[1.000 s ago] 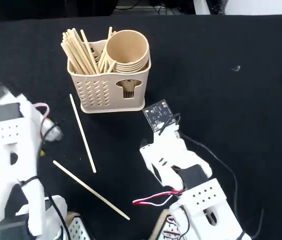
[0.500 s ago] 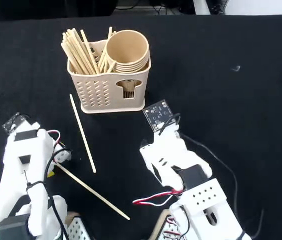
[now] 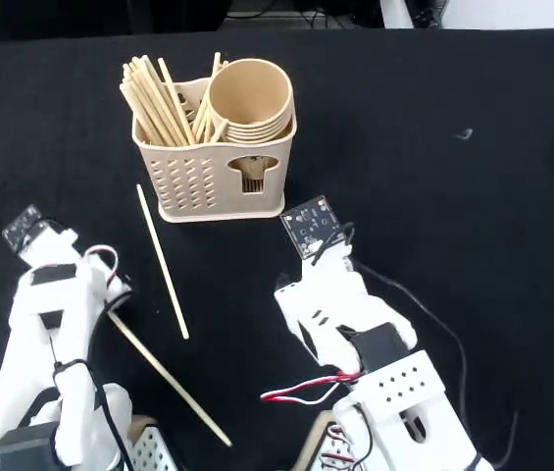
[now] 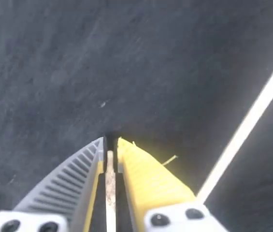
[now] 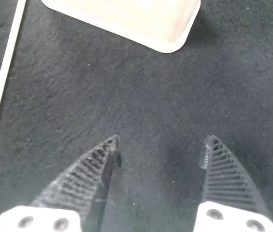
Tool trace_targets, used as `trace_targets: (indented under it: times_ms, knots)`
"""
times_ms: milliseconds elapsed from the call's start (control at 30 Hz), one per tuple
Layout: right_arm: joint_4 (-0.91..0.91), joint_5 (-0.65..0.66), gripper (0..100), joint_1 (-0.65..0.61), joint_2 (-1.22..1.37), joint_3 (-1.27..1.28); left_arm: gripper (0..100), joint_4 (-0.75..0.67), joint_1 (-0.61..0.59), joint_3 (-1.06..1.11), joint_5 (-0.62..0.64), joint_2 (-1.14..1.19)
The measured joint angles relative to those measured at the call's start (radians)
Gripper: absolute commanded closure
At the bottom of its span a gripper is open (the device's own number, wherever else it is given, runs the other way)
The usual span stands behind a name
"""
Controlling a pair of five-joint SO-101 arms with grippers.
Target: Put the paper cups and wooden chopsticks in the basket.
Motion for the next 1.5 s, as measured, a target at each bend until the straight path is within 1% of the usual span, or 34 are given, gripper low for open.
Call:
trace_targets:
  times_ms: [100, 233, 300, 367, 433, 533, 600, 700, 800, 900, 967, 1167, 1267, 1400, 1500]
  knots:
    - [0.0, 0.0, 72.7, 0.0, 0.0, 0.0, 97, -0.008, 0.002, -0.069, -0.003, 0.002]
    - [0.0, 0.0, 72.7, 0.0, 0.0, 0.0, 97, -0.015, 0.072, -0.187, 0.021, 0.003]
    - [0.0, 0.0, 72.7, 0.0, 0.0, 0.0, 97, -0.061, 0.117, -0.233, 0.029, 0.003]
    - [0.0, 0.0, 72.7, 0.0, 0.0, 0.0, 97, -0.141, 0.158, -0.245, 0.023, 0.006]
    - [0.0, 0.0, 72.7, 0.0, 0.0, 0.0, 94, -0.229, 0.184, -0.245, -0.035, 0.006]
    - [0.0, 0.0, 72.7, 0.0, 0.0, 0.0, 85, -0.354, 0.199, -0.199, -0.193, 0.006]
    - [0.0, 0.0, 72.7, 0.0, 0.0, 0.0, 81, -0.417, 0.199, -0.149, -0.267, 0.006]
    - [0.0, 0.0, 72.7, 0.0, 0.0, 0.0, 81, -0.485, 0.192, -0.072, -0.267, 0.006]
    - [0.0, 0.0, 72.7, 0.0, 0.0, 0.0, 80, -0.503, 0.175, -0.058, -0.253, 0.006]
    - [0.0, 0.0, 72.7, 0.0, 0.0, 0.0, 80, -0.488, 0.18, -0.043, -0.25, 0.006]
    - [0.0, 0.0, 72.7, 0.0, 0.0, 0.0, 80, -0.439, 0.187, -0.043, -0.213, 0.006]
    - [0.0, 0.0, 72.7, 0.0, 0.0, 0.0, 75, -0.201, 0.273, -0.054, 0.005, 0.006]
    - [0.0, 0.0, 72.7, 0.0, 0.0, 0.0, 75, -0.115, 0.316, -0.103, 0.103, 0.006]
    - [0.0, 0.0, 72.7, 0.0, 0.0, 0.0, 75, -0.106, 0.379, -0.118, 0.153, 0.008]
    - [0.0, 0.0, 72.7, 0.0, 0.0, 0.0, 75, -0.153, 0.385, -0.118, 0.16, 0.044]
